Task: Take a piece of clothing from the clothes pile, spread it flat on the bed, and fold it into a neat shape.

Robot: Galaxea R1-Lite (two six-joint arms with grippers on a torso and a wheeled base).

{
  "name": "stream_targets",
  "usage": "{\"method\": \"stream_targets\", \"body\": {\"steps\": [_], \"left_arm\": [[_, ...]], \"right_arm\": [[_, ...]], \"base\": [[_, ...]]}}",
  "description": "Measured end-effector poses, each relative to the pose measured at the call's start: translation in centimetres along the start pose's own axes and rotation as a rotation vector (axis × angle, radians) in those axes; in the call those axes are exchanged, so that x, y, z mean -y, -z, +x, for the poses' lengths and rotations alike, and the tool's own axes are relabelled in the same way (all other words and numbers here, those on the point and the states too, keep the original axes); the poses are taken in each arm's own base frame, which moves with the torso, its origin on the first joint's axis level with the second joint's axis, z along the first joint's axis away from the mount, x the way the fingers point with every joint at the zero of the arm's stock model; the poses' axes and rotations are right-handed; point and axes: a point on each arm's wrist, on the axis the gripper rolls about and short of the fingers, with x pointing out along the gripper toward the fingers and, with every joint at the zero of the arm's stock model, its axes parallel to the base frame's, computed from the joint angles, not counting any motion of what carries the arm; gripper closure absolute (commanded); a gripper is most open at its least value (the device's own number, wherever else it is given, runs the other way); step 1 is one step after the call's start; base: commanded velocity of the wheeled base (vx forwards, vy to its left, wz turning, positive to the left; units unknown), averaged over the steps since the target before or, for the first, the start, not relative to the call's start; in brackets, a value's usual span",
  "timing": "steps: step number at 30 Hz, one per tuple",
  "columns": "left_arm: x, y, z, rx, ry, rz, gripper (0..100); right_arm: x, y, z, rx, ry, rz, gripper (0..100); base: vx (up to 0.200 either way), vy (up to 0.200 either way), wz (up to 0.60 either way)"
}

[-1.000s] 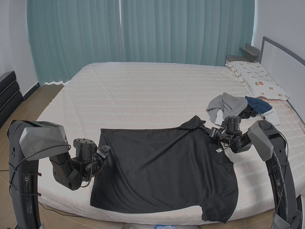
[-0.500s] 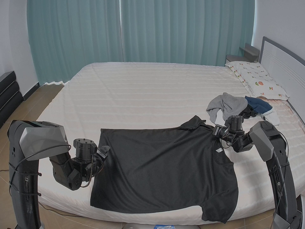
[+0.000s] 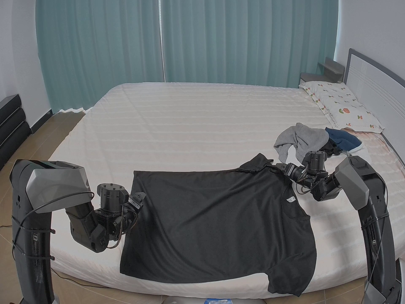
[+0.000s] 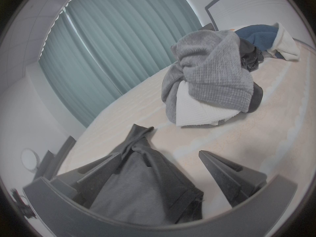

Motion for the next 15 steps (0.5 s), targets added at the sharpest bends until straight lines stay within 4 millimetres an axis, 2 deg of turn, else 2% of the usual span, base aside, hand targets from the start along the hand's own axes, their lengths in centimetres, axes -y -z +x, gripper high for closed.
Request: {"method": "stream_targets", "body": {"steps": [7, 15], "left_arm": [[0.0, -0.2, 0.0, 0.007, 0.004, -0.008, 0], [0.1, -0.4, -0.1, 0.017, 0.017, -0.013, 0]], "right_arm": [[0.3, -1.2, -2.8, -0.022, 0.011, 0.094, 0], [1.3, 0.2, -7.5, -0.101, 0.059, 0.175, 0]], "base": [[0.0, 0.0, 0.0], [0.0, 0.0, 0.0]]}}
